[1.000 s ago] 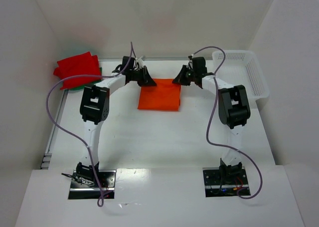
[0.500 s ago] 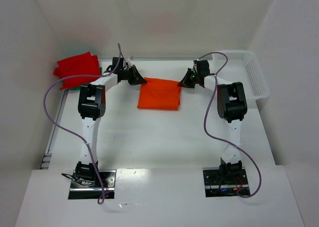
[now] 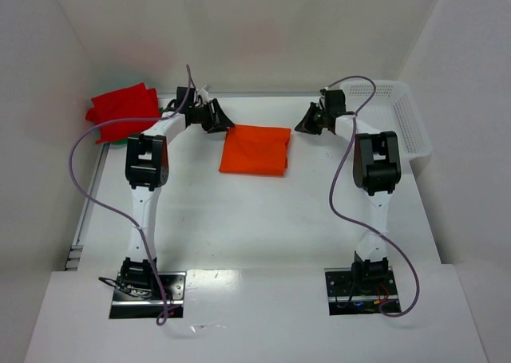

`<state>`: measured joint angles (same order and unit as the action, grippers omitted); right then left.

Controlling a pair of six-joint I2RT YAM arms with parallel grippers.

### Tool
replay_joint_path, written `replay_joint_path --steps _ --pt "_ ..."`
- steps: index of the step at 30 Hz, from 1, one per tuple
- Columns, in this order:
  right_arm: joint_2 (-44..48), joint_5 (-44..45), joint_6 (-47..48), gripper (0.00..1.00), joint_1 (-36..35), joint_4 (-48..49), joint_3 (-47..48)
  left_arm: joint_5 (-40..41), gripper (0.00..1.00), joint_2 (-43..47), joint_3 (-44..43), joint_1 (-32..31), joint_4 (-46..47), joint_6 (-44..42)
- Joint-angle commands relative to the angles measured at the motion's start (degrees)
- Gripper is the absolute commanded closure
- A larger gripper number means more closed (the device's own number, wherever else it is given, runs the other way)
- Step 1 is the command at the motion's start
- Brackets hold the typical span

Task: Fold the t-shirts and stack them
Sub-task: Fold the long partially folded tshirt into a neat square, then put the neatly folded tshirt into the corner of the board with the left arm

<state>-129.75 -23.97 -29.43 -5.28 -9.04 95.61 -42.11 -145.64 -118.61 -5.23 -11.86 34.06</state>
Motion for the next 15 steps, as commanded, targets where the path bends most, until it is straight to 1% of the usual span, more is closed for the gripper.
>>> replay_joint_path --steps 1,2,5,6,7,8,10,11,12,13,14,15 --pt "9.06 1.90 2.01 0.92 -0.43 -0.01 -1.29 0.71 0.40 10.78 4.05 2.15 -1.41 -4.88" --pt "12.65 1.91 2.01 0.92 -0.43 1.46 -2.44 0.71 0.32 12.73 5.91 2.16 -0.72 -6.10" --pt "18.46 0.16 2.01 0.89 -0.43 2.62 -6.75 0.71 0.14 19.24 11.54 3.39 -0.19 -8.74" --pt "19.35 -0.72 2.01 0.85 -0.43 2.62 -8.23 -0.94 0.11 20.48 15.12 3.39 -0.18 -9.62" --pt "19.89 -1.51 2.01 0.81 -0.43 2.62 -8.25 -1.74 0.09 22.14 16.64 3.39 -0.18 -10.50" --pt "19.89 -2.04 3.05 0.78 -1.13 1.93 -8.77 -2.45 0.08 22.16 17.78 3.39 -2.10 -11.47" --pt "20.42 -2.05 5.60 0.77 -2.45 -0.53 -8.78 -3.07 0.06 22.16 20.94 3.39 -3.95 -13.06" --pt "19.63 -1.53 6.22 0.80 -3.85 -1.33 -8.08 -3.07 0.04 22.16 22.44 3.39 -3.96 -13.84" --pt "18.67 -1.52 6.84 0.86 -4.47 -1.94 -8.07 -3.07 0.02 22.16 24.02 3.39 -3.96 -13.85" --pt "18.14 -0.65 6.84 0.88 -5.09 -2.56 -7.55 -3.07 0.00 22.16 25.69 3.39 -3.09 -13.85" --pt "17.61 -0.12 6.84 0.89 -6.31 -2.56 -7.55 -3.07 0.00 22.16 28.58 3.39 -1.52 -13.33" --pt "16.91 1.45 6.84 0.90 -6.93 -3.35 -7.02 -1.85 0.00 22.16 29.65 2.78 -0.81 -12.71"
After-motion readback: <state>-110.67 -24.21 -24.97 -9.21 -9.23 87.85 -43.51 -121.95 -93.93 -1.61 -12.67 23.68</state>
